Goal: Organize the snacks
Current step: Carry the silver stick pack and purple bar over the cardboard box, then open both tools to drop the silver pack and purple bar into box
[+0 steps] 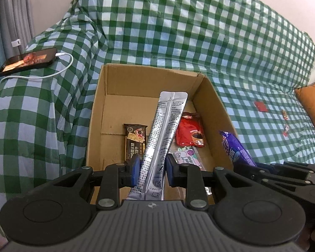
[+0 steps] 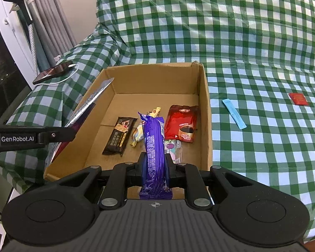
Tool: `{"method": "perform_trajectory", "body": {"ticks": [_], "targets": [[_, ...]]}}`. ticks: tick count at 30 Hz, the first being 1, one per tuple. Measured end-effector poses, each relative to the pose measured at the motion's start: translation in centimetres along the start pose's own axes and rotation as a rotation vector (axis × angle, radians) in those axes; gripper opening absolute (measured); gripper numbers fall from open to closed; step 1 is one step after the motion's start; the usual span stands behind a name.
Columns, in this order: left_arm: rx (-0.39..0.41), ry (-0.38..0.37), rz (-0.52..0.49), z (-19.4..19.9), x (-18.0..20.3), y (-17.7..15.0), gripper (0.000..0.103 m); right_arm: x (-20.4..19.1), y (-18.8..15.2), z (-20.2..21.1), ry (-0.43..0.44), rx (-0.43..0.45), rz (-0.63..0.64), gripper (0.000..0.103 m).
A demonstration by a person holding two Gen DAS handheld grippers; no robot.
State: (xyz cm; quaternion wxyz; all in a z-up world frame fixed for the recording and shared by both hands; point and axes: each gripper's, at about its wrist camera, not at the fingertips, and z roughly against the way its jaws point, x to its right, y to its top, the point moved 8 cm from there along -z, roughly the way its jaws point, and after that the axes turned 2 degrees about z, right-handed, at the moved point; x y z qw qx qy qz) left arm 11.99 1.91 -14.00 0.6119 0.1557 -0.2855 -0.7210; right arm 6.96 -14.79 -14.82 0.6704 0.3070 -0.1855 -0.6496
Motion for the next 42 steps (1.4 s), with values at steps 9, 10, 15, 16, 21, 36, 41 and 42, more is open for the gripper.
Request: {"method": "perform_trajectory", "body": {"ticks": [9, 10, 15, 16, 21, 36, 41, 42], "targets": [[-0.047, 0.046, -0.006, -4.1, -0.8, 1.0, 0.029, 1.3, 0.8, -3.9, -0.002, -0.029, -0.035, 0.018], [-0.049, 0.055, -0.009, -4.5, -0.9, 1.1, 0.029, 1.4, 0.9, -4.4, -0.001, -0.033, -0.038, 0.018], [-0.072, 0.077, -0.011, -6.3, -1.2, 1.3, 0.029, 1.6, 1.3, -6.2, 0.001, -0.044, -0.034, 0.018], [-0.078, 0.080, -0.013, -6.6, -1.2, 1.3, 0.030, 1.7, 1.3, -6.5, -0.001, -0.047, -0.037, 0.018], [-0.074, 0.111, -0.058, -6.7, -1.3, 1.5, 0.081, 1.9, 2.2, -7.3, 0.020, -0.024, -0.087, 0.033], [-0.032, 0.170, 0.027, 1.5, -2.0, -4.1, 0.103, -1.6, -1.8, 1.0, 0.042, -0.028, -0.068, 0.086], [-0.009, 0.194, 0.006, 4.5, -1.1, -6.0, 0.103, -3.3, -3.4, 4.2, 0.003, 0.007, 0.003, 0.089], [-0.002, 0.193, 0.009, 5.1, -1.0, -6.3, 0.103, -3.6, -3.7, 4.9, -0.007, 0.021, 0.020, 0.089]]}}
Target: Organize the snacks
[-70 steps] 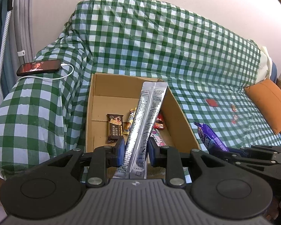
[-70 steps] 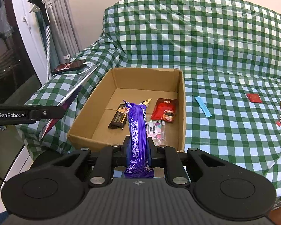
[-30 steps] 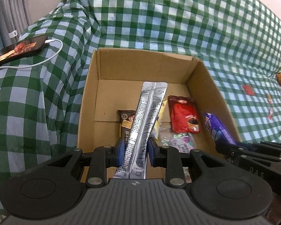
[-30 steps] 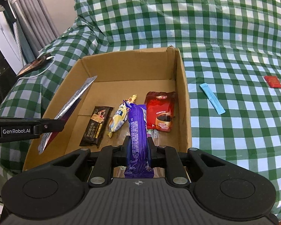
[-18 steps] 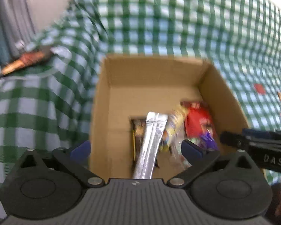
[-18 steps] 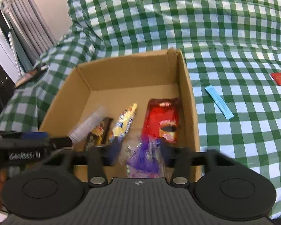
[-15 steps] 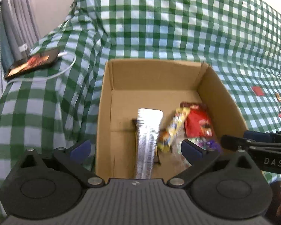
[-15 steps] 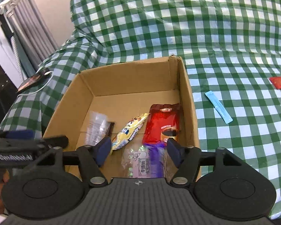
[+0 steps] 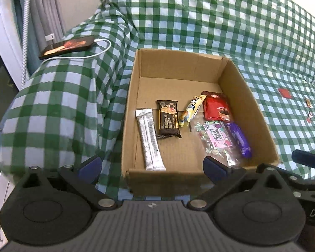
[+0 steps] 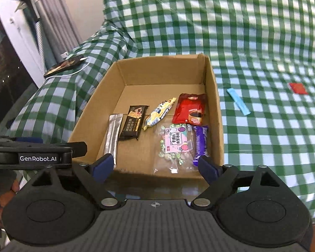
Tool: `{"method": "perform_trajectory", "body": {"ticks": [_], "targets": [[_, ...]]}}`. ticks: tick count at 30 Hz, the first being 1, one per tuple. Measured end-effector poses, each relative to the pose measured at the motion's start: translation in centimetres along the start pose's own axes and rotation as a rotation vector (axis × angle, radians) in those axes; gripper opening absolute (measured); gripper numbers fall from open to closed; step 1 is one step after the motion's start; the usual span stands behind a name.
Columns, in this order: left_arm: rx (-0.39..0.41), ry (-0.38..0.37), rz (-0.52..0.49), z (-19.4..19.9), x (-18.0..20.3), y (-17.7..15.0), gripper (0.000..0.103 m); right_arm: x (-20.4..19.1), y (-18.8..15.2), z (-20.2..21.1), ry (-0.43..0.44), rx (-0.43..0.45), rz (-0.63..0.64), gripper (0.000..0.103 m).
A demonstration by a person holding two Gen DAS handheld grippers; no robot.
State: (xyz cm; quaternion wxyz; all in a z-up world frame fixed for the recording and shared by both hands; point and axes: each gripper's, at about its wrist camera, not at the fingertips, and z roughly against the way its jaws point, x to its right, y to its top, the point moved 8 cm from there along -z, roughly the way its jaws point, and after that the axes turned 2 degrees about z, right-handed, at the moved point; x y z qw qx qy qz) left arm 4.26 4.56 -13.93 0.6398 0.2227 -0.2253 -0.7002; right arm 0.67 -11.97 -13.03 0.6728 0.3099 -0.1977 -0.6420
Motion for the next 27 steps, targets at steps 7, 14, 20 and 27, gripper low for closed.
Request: {"method": "perform_trajectory", "body": {"ticks": [7, 14, 20, 27], "targets": [[0.058, 0.015, -0.009, 3.6, 0.3, -1.7, 0.103, -1.9, -1.1, 3.8, -0.011, 0.067, 0.078, 0.093], [0.091, 0.012, 0.001, 6.0, 0.5, -2.8, 0.103, -2.6, -1.7, 6.3, -0.017, 0.110, 0.103, 0.096], [0.116, 0.008, -0.001, 7.3, 0.6, -2.9, 0.103, -2.8, -2.2, 7.9, -0.018, 0.135, 0.106, 0.100], [0.145, 0.008, -0.007, 8.7, 0.7, -3.1, 0.103, -2.9, -2.5, 8.8, -0.011, 0.152, 0.088, 0.103]]}}
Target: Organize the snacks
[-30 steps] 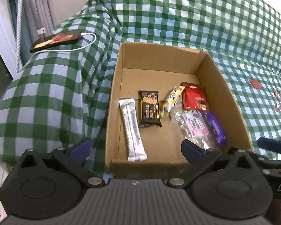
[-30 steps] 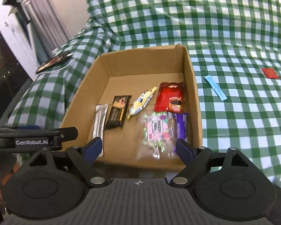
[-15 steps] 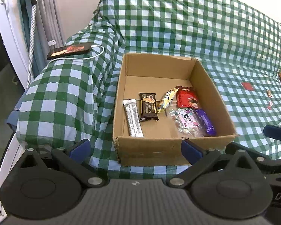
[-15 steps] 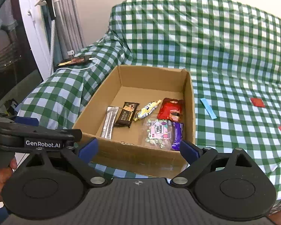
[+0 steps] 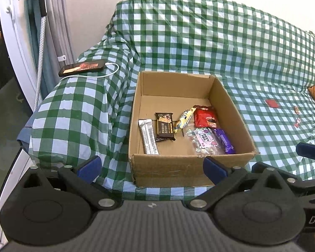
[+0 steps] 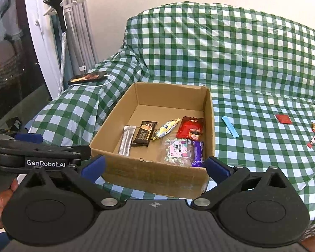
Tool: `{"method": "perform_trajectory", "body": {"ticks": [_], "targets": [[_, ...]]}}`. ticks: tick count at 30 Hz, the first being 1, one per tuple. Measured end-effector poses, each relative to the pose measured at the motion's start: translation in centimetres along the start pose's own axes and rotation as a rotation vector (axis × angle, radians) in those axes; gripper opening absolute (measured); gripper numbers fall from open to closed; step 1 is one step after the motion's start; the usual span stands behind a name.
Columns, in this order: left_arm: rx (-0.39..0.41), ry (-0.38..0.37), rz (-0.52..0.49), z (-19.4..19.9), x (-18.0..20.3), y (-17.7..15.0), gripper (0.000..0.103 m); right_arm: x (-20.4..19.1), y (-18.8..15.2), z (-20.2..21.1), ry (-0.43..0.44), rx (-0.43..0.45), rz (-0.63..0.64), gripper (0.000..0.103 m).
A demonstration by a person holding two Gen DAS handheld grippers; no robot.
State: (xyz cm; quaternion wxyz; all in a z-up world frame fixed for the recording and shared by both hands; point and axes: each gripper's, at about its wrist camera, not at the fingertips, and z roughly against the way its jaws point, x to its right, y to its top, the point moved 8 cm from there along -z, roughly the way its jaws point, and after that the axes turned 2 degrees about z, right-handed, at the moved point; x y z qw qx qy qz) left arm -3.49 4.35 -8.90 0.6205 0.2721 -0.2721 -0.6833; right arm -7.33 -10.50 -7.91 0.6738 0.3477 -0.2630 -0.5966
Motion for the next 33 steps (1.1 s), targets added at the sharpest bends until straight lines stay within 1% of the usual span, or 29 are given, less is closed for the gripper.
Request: {"method": "perform_trajectory", "body": {"ticks": [10, 21, 33], "targets": [[0.031, 0.002, -0.004, 1.4, 0.2, 0.0, 0.103, -0.1, -0.2, 1.0, -0.005, 0.024, 0.005, 0.103], [0.043, 0.001, 0.000, 2.1, 0.2, 0.0, 0.103, -0.1, -0.3, 1.6, -0.007, 0.036, 0.007, 0.103], [0.040, 0.001, -0.008, 2.1, 0.4, 0.0, 0.103, 0.1, -0.4, 1.7, -0.005, 0.036, 0.005, 0.103]]}}
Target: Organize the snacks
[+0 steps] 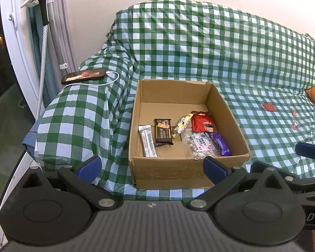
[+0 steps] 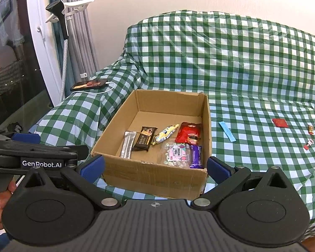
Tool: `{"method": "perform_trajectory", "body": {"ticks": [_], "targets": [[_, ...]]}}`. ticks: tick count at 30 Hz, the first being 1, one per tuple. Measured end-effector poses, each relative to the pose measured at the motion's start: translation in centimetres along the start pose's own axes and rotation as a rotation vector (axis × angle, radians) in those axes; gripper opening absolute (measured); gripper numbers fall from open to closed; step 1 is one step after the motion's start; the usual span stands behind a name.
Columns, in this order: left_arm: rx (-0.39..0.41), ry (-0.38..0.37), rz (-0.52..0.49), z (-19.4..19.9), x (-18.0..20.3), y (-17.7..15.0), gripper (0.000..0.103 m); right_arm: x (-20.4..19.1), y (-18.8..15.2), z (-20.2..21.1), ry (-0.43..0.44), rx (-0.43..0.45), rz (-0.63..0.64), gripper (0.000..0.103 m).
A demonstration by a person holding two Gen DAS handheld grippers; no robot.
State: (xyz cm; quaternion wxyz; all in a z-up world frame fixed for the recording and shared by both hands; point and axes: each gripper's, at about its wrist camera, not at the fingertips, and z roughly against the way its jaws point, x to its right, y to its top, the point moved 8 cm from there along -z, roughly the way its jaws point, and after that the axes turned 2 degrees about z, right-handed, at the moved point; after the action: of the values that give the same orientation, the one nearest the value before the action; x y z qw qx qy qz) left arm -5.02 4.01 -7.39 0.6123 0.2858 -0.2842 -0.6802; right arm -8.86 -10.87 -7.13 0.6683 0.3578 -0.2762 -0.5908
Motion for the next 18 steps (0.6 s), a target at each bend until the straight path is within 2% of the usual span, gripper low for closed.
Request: {"method": "perform_trajectory", "body": {"ticks": [9, 18], "targets": [[-0.013, 0.002, -0.016, -0.5, 0.1, 0.0, 0.103, 0.4, 0.2, 0.0, 0.003, -0.007, -0.014, 0.103], [-0.029, 0.008, -0.080, -1.3, 1.7, 0.2, 0.103, 1.7, -0.2, -0.6, 0.002, -0.005, -0.066, 0.103]]}}
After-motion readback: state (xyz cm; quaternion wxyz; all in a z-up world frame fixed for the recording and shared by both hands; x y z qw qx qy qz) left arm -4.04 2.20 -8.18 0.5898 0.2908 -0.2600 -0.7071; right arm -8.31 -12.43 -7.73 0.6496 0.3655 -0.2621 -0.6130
